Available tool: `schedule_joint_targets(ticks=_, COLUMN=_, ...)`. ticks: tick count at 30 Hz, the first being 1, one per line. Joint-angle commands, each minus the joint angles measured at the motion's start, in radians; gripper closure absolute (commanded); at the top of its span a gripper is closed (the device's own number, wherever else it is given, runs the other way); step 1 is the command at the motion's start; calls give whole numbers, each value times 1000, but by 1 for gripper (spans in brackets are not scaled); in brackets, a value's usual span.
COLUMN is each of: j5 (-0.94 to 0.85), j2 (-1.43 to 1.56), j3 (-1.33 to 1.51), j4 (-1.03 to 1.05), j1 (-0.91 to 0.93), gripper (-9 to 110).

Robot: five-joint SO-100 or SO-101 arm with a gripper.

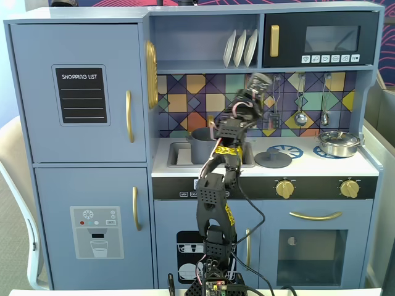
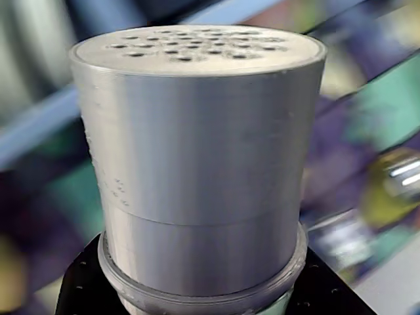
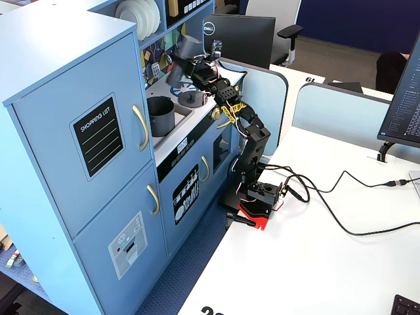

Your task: Put salt in the gray recipient

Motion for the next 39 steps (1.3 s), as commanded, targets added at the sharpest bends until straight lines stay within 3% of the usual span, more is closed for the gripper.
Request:
schedule_joint_targets(ticks=1, j5=115, j2=118, j3=-86, j4=18, j1=-117, gripper=101)
schedule_joint_targets(ticks=9, j5=374, j2=130, j3=-89, j4=28, j1=-264, gripper=101)
schedule_joint_targets(ticks=17, j5=807, j2=129, j3=-72, j4=15, j1=-353, gripper=101)
schedule_joint_targets(ticks=24, j5=1071, j2=117, j3=-44, j4=-52, j1=-443, gripper=101)
schedule_joint_targets(ticks=39, j5=1687, j2=101, j3=40, j4=-31, j1=-459, gripper=101)
